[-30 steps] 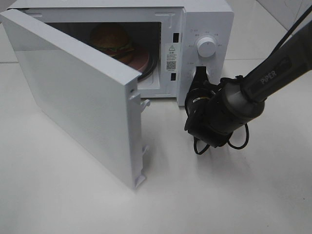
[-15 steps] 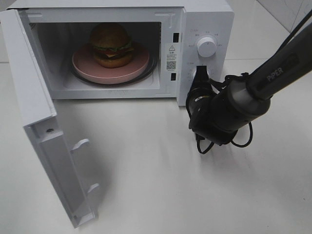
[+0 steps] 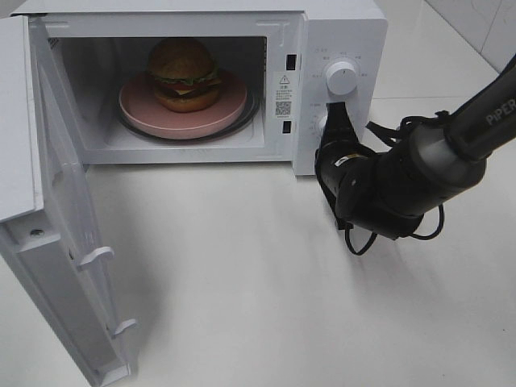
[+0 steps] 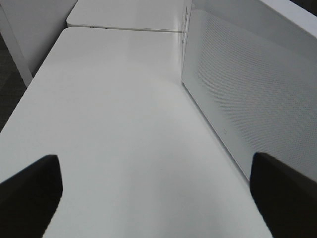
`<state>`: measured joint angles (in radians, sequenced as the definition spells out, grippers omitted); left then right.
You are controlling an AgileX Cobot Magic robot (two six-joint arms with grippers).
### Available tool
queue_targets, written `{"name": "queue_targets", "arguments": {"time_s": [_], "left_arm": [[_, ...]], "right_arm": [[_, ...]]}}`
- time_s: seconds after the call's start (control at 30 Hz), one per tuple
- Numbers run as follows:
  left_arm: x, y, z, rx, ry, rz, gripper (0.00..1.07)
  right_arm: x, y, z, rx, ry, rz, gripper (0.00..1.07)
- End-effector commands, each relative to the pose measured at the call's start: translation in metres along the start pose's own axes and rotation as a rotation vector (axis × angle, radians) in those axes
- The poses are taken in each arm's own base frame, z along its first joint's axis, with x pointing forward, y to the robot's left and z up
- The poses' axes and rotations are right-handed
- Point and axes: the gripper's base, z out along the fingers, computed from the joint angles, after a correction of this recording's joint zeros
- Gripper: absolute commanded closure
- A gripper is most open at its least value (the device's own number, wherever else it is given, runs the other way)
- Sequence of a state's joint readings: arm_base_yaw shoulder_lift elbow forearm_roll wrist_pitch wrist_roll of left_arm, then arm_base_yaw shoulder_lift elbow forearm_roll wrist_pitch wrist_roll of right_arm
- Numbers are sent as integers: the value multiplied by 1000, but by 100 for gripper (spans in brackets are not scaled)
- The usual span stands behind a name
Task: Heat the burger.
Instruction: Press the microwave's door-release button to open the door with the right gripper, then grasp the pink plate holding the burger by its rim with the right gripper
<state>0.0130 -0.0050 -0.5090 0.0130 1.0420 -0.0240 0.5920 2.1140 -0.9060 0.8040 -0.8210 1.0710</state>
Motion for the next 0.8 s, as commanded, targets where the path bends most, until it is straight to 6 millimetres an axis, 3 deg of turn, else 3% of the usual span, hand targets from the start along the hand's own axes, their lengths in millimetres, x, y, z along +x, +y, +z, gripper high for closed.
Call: {"name": "queue_targets", "arguments": {"time_s": [0.03,0.5,0.77,0.8], "left_arm": [[2,0,-2,3,-20,-3,9],[2,0,-2,3,-20,-3,9],[2,0,-2,3,-20,-3,9],[2,0,-2,3,-20,-3,9]], "right_arm": [[0,12,-8,-58,17,-19,107],[0,2,-36,90,183,-174,107],[4,13,-52,107,297,-429,107],[5,17,-56,92,340,-554,106]]}}
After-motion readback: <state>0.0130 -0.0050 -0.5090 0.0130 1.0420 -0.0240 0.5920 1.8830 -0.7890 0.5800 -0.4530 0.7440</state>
